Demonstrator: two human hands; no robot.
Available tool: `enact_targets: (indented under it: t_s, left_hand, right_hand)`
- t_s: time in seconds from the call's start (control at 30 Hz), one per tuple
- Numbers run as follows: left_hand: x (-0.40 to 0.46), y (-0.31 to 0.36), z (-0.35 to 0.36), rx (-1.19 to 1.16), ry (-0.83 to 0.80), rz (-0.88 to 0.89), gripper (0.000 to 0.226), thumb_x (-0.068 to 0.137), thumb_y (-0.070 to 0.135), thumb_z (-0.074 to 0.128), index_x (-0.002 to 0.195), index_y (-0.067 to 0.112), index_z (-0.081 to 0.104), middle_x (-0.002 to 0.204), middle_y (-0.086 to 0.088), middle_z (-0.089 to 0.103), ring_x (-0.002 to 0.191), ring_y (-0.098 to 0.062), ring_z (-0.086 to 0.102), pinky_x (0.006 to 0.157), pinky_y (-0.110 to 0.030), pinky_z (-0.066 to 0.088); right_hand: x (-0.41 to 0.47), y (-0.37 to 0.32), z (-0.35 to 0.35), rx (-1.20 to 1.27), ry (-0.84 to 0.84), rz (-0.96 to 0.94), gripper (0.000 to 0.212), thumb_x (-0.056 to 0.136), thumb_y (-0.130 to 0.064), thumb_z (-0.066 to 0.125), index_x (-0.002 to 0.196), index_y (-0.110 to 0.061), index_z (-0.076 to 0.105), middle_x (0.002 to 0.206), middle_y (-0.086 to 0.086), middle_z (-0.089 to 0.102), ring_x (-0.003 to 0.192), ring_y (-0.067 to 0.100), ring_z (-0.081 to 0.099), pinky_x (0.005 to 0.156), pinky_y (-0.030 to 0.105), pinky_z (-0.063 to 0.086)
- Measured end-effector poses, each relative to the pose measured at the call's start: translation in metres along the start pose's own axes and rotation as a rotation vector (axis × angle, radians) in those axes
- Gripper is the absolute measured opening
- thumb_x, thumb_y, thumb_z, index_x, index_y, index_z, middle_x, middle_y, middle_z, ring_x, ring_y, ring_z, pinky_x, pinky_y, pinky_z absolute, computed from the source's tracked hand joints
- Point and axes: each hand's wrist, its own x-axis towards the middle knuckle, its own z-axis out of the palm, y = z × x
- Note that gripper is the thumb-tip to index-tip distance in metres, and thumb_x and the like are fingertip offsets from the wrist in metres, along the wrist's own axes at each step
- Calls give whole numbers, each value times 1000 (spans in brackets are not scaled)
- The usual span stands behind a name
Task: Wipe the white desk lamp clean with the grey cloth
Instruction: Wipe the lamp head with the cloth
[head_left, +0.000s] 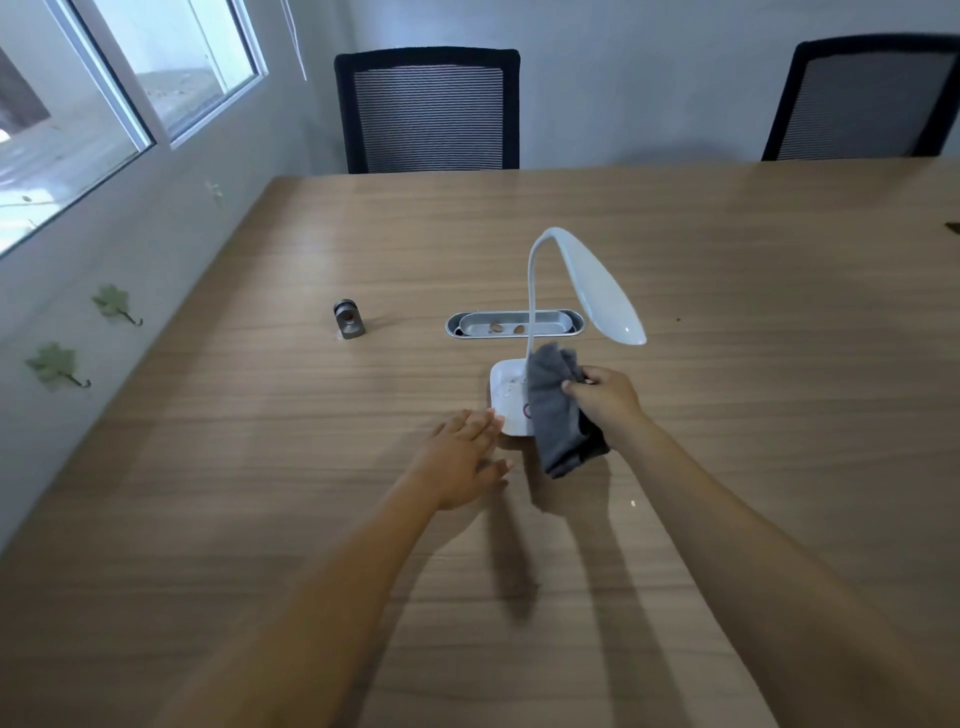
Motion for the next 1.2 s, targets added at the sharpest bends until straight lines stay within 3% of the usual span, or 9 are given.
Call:
enact_targets:
  t_s: [0.13, 0.27, 0.3, 0.4, 0.6, 0.67, 0.9, 1.1, 1.2]
  left_hand:
    - [-1, 2, -3, -2, -20, -6, 71, 93, 59, 28, 153, 25, 11, 163, 7, 8, 150, -22, 7, 121, -42, 11]
    - [-3, 3, -4, -8, -36, -16, 71, 93, 59, 27, 153, 25, 9, 163, 7, 6, 150, -21, 5, 121, -41, 10]
    - [-3, 3, -4, -9, -35, -17, 71, 93, 59, 28, 153, 25, 10, 163, 7, 6, 150, -21, 5, 121, -41, 10]
    - [-2, 5, -6, 3, -28, -12, 71, 93, 59, 28, 153, 24, 12, 163, 5, 9, 150, -22, 7, 121, -41, 10]
    - [0, 3, -9, 15, -49, -10, 71, 93, 60, 26, 153, 24, 12, 163, 5, 9, 150, -21, 6, 122, -40, 10]
    - [-1, 3, -8, 3, -45, -9, 71, 93, 59, 26, 153, 24, 11, 163, 5, 8, 150, -21, 6, 122, -40, 10]
    - [-2, 1, -10, 4, -49, 22, 70, 94, 51, 32, 153, 24, 8, 163, 2, 6, 150, -20, 4, 120, -38, 9]
    - [0, 1, -6, 1, -40, 8, 71, 94, 57, 29, 153, 23, 9, 163, -1, 7, 150, -20, 6, 120, -38, 10]
    - [1, 0, -6, 5, -31, 22, 73, 93, 59, 29, 153, 22, 11, 163, 0, 8, 150, -20, 6, 121, -37, 10]
  right_hand:
    - [8, 3, -21, -219, 126, 42, 24, 84, -14, 56, 101, -12, 72, 102, 16, 73, 92, 30, 66, 72, 27, 46]
    - [16, -5, -32, -128, 209, 71, 18, 81, -12, 54, 89, -12, 71, 85, 13, 70, 83, 28, 66, 56, 21, 41]
    - [18, -8, -27, -77, 175, 54, 18, 80, -11, 57, 90, -12, 72, 88, 14, 71, 82, 26, 66, 58, 22, 46]
    - [24, -9, -6, 104, 27, 99, 23, 80, -10, 64, 102, -9, 72, 100, 18, 72, 99, 33, 68, 89, 39, 56]
    - [16, 2, -21, -279, 171, 88, 22, 84, -13, 54, 99, -8, 69, 103, 18, 71, 98, 35, 66, 68, 25, 40]
    - [1, 1, -26, -444, 192, -80, 17, 84, -12, 49, 92, -11, 65, 94, 17, 67, 95, 37, 64, 66, 28, 40]
    - [-41, -11, 22, -981, 118, -753, 34, 88, -15, 51, 120, -17, 60, 110, 11, 64, 96, 34, 59, 72, 39, 49]
    - [-28, -8, 26, -1070, -157, -652, 33, 92, -30, 50, 124, -28, 59, 125, 4, 64, 112, 33, 51, 87, 39, 50]
    - [-28, -3, 2, -932, -233, -608, 43, 83, -15, 50, 119, -33, 64, 119, 6, 69, 108, 34, 58, 88, 38, 52]
